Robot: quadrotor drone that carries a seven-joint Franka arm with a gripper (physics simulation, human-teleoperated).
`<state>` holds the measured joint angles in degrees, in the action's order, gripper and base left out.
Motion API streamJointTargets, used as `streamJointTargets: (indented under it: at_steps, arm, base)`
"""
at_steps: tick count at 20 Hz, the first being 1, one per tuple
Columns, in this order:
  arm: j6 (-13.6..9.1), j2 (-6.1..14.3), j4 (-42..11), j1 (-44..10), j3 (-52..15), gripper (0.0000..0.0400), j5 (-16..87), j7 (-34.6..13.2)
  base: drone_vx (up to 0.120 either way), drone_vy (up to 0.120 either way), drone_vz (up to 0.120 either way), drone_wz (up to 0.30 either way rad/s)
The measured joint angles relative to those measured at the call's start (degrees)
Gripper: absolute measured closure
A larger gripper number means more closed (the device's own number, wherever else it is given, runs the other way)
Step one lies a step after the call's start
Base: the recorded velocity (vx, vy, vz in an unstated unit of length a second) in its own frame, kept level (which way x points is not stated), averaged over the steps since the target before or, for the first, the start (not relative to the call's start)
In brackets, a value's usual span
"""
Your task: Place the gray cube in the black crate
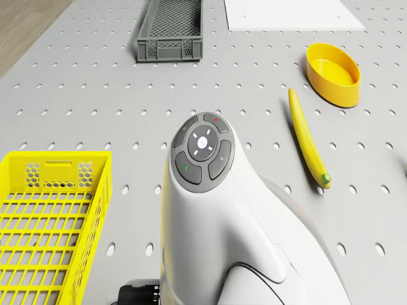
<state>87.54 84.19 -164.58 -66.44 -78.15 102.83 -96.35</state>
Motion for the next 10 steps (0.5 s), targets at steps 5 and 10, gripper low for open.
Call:
streamJointTargets:
  at_steps: [5,10]
  arm:
    - [0.5,0.5,0.0,-0.1,-0.1,0.0,-0.2,-0.1]
    - [0.9,1.0,0.0,-0.2,-0.2,0.0,-0.4,-0.2]
  base:
    - [0.12,0.0,-0.008,0.0]
    - [0.12,-0.04,-0.024,0.0]
